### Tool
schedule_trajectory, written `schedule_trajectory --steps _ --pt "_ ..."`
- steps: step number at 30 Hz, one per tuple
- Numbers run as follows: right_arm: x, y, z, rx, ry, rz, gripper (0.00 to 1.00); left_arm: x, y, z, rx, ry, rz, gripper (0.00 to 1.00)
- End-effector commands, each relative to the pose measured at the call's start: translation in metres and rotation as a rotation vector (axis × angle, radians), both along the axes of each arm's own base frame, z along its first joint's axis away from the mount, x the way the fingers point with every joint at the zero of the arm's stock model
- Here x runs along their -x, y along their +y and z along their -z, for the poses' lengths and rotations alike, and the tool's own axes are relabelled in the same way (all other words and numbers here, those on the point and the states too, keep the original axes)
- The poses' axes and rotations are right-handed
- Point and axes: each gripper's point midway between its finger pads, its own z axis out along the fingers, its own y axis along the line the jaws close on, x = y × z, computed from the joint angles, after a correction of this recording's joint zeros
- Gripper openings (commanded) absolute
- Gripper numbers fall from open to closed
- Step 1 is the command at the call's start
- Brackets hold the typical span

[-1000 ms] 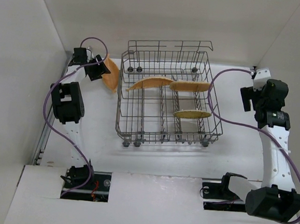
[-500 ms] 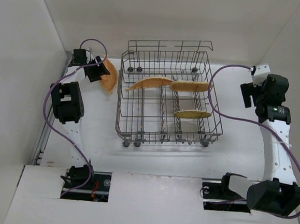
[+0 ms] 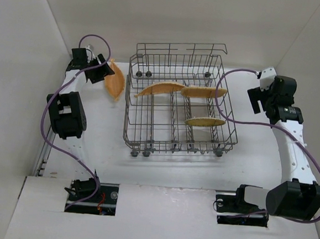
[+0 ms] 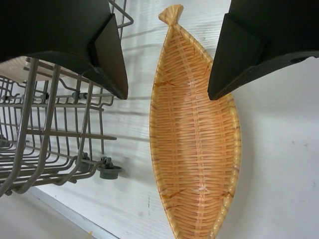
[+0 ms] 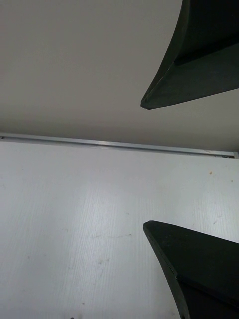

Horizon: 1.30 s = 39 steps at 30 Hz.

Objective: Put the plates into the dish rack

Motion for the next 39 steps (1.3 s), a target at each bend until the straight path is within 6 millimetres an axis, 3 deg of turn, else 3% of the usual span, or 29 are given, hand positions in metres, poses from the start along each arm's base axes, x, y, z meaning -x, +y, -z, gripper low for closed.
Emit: schedule_trajectory --steps 1,10,16,22,39 --pt "-0.013 0.003 -0.039 0.015 -0.116 -0.016 1.0 -0.001 0.012 -0.016 -0.024 -0.048 -0.021 0.64" --pt "-0.013 0.001 -0.041 0.031 -0.113 -0.014 1.0 -0.01 0.042 0.005 -0.122 -0.028 -0.069 0.68" --pt "-0.013 0.0 -0.044 0.035 -0.116 -0.009 1.0 -0.016 0.045 0.021 -0.133 -0.012 -0.058 0.65" --pt "-0.014 -0.001 -0.046 0.042 -0.114 -0.004 1.0 -0.022 0.042 0.032 -0.128 0.0 -0.046 0.63" --pt "-0.02 -0.004 -0.048 0.066 -0.101 -0.004 1.0 -0.04 0.001 0.059 -0.109 0.033 0.034 0.51"
